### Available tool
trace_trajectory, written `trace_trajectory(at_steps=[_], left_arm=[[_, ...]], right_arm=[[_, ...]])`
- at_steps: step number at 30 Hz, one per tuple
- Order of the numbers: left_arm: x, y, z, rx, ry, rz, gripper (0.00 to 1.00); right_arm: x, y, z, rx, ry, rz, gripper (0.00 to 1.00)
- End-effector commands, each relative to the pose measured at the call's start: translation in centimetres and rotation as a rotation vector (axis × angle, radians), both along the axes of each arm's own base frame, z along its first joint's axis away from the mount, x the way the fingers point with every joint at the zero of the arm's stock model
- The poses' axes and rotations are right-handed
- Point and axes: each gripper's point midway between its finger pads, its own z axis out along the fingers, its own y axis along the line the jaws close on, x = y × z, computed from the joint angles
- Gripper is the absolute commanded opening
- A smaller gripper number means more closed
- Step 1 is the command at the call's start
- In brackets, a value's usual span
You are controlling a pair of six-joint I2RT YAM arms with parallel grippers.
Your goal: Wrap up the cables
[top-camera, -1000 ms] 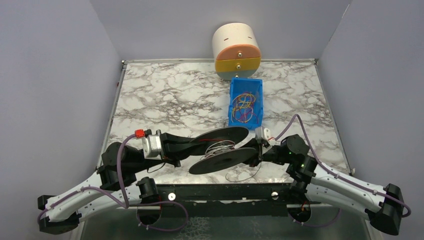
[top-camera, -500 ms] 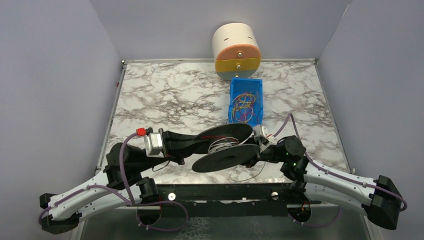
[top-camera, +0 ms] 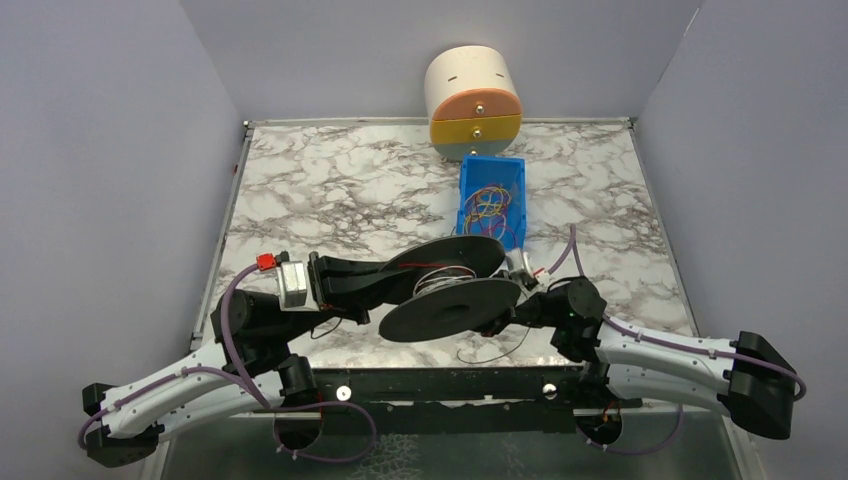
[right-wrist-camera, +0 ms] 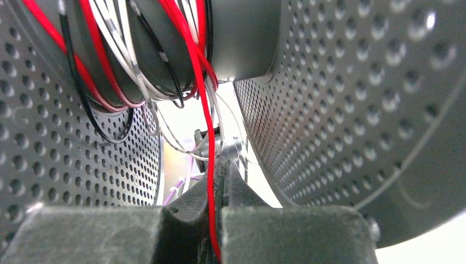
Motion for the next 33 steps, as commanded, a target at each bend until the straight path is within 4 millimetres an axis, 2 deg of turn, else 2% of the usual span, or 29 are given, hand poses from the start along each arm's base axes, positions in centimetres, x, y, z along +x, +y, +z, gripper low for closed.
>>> trace_trajectory(at_steps=[1,3,6,15,33], left_arm=[[0.6,0.0,0.8,-0.048,-0.005,0.027,0.0],[0.7,0.3,0.8,-0.055,-0.003,0.039,0.0],[0.8,0.7,0.8,-0.064,-0.004,0.054,0.0],[1.1,1.2,1.1,-0.075,-0.01,0.083,0.0],[1.7,3.7,2.4,-0.107,-0.031,0.177,0.0]], right_arm=[[0.6,0.7,-0.3,-0.015,0.046,-0.038,0.01],[0.8,0.6,-0.4,-0.017,0.055,-0.056,0.04],[1.2,0.2,-0.4,-0.011,0.062,-0.085,0.14],[2.2,-0.9,-0.6,-0.007,0.079,-0.168,0.27],[4.3,-4.5,-3.9,-0.056,0.165,-0.373,0.49]])
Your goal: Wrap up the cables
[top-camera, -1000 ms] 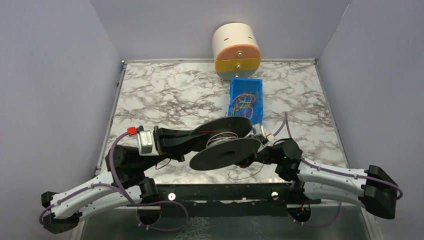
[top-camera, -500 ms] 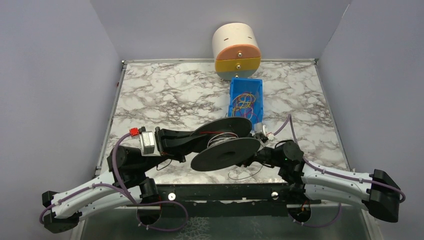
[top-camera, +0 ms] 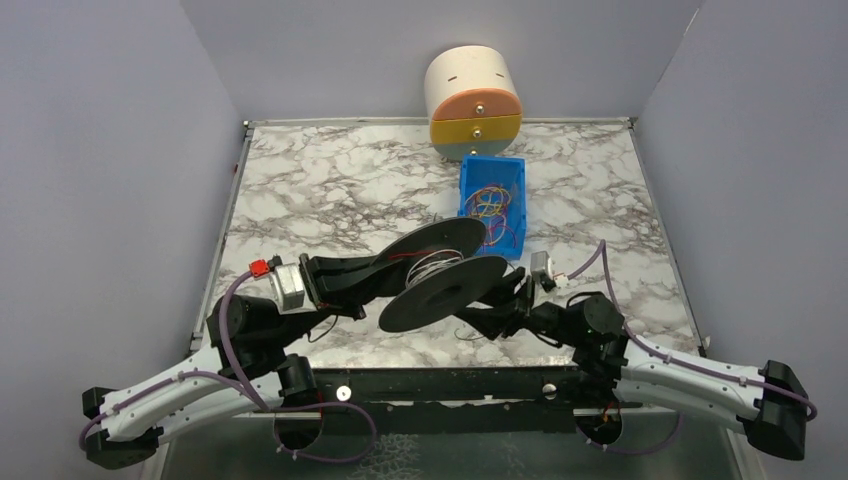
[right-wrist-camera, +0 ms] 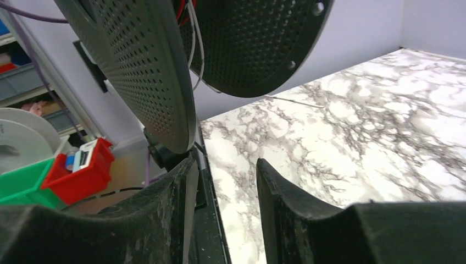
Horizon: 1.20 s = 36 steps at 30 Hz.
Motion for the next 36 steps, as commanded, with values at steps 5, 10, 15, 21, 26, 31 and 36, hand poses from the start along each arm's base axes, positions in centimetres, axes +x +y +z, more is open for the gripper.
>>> trace_trajectory(at_steps=[5,10,15,21,26,31,36], left_arm=[[0.7,2.9,2.7,-0.088,-0.029,0.108,0.0],[1.8,3.6,2.2,-0.073,-0.008,0.176,0.0],[3.4,4.0,1.1,-0.031,0.033,0.266,0.0],[6.1,4.8,-0.3,0.042,0.103,0.427,0.0],[9.0,5.9,-2.0,0.108,0.194,0.614,0.0],[11.8,7.3,-4.0,0.242,0.26,0.847,0.0],[13.7,9.3,-5.5,0.401,0.287,1.11,0.0]], right_arm=[[2.2,-2.3,-2.8,-0.052,0.089,-0.173,0.53],[3.2,-3.6,-3.5,-0.059,0.119,-0.258,0.54],[4.5,-4.9,-4.4,-0.092,0.162,-0.354,0.54],[6.0,-6.4,-5.3,-0.132,0.219,-0.477,0.55],[6.9,-7.2,-6.0,-0.186,0.26,-0.549,0.56],[7.5,-7.7,-6.9,-0.235,0.296,-0.603,0.56],[7.6,-7.6,-7.2,-0.253,0.304,-0.611,0.56]])
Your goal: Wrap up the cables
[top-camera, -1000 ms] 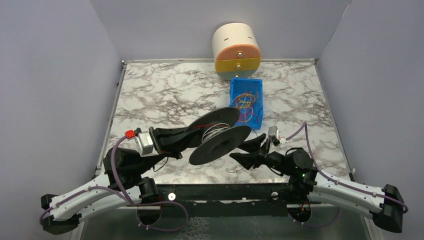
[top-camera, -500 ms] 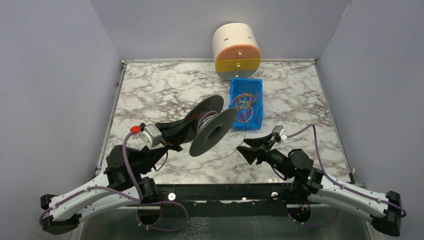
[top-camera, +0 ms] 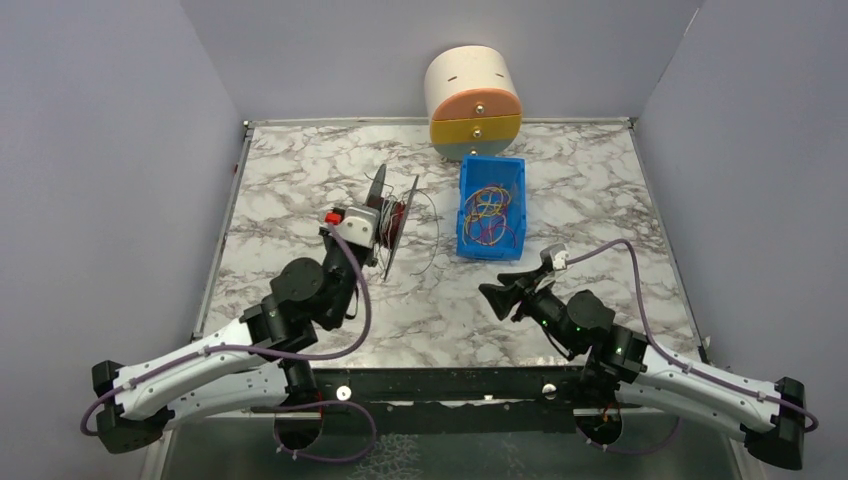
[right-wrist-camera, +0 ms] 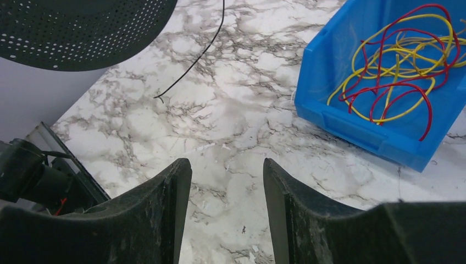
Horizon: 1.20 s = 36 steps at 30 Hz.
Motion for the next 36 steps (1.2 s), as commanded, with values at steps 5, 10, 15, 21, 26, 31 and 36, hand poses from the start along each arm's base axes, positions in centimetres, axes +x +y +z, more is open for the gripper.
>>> trace_trajectory(at_steps=[5,10,15,21,26,31,36], left_arm=[[2.0,5.5,0.7,0.202,0.039,0.425,0.0],[2.7,6.6,-0.2,0.377,0.066,0.551,0.0],[4.3,9.5,-1.4,0.605,0.121,0.719,0.0],[6.6,10.7,-5.2,0.85,0.217,0.792,0.0],[8.4,10.7,-8.5,1.011,0.286,0.817,0.0],[10.5,8.6,-11.0,1.075,0.316,0.786,0.0],[12.5,6.3,-13.6,1.092,0.349,0.751,0.0]], right_arm=[[0.8,-0.6,-0.2,-0.041,0.036,-0.069,0.56],[1.1,-0.8,-0.4,-0.058,0.044,-0.091,0.56],[1.3,-0.8,-0.6,-0.066,0.05,-0.102,0.57],[1.4,-0.8,-0.9,-0.068,0.058,-0.112,0.57],[1.5,-0.7,-1.4,-0.065,0.072,-0.115,0.57],[1.4,-0.5,-2.0,-0.061,0.087,-0.114,0.57],[1.2,-0.5,-1.8,-0.041,0.094,-0.109,0.57]])
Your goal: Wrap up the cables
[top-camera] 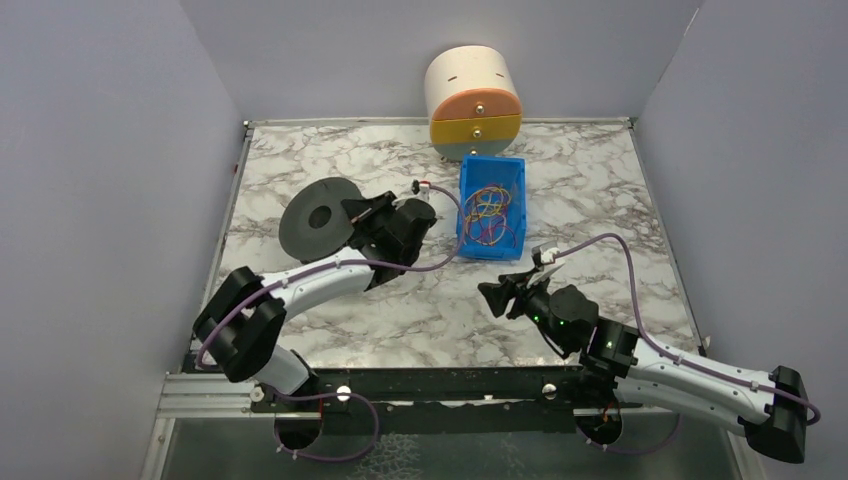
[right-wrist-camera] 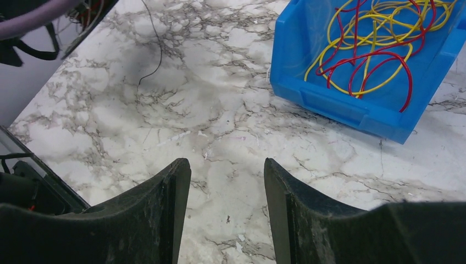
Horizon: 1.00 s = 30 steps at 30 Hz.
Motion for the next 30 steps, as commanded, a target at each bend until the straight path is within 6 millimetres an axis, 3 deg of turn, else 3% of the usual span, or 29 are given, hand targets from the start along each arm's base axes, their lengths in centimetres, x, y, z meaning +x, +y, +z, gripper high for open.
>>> trace_trajectory(at_steps=[1,16,30], left_arm=[[1.8,-2.1,0.0,-0.056,-0.021,-0.003,0.0],[4.9,-7.0,-7.1,-0.05,0.045,-0.009,0.0],[5.9,-8.5,-12.5,0.012,0.105,0.017,0.0]], right_arm=[[0.1,-0.1,0.8,0.047,0.0,-0.02,0.57],[-0.8,0.5,0.6,0.083,0.024,0.03,0.57],[-1.2,0.0,-0.8,0.079,0.052,0.025,0.57]])
